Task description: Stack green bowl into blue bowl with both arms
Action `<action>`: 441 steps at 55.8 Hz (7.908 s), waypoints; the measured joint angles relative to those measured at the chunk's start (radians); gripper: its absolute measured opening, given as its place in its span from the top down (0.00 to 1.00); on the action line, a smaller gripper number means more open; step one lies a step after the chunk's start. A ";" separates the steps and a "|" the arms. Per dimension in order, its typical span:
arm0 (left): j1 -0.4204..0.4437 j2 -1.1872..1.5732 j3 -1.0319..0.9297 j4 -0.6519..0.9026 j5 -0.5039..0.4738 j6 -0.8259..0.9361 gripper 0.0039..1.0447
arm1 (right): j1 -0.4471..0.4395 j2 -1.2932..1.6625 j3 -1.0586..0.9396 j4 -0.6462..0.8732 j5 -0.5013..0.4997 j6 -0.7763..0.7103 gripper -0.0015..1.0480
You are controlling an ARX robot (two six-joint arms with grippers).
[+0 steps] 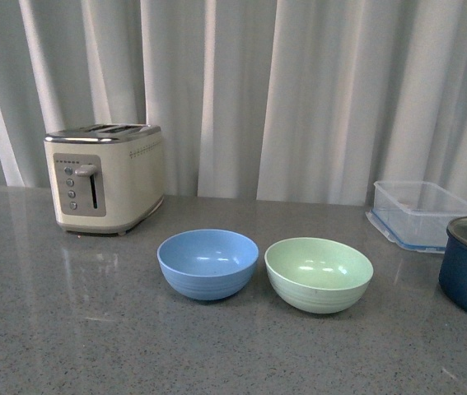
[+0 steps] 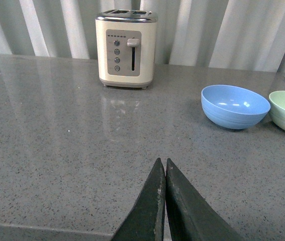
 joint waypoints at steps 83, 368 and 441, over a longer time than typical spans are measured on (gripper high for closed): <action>0.000 -0.328 0.000 -0.335 0.000 0.002 0.06 | 0.288 1.205 0.778 -0.445 0.040 0.117 0.10; 0.000 -0.328 0.000 -0.335 0.000 0.002 0.06 | 0.093 1.653 1.242 -0.247 -0.311 0.070 0.10; 0.000 -0.328 0.000 -0.335 -0.001 0.002 0.06 | 0.001 0.538 0.017 0.522 0.001 0.000 0.99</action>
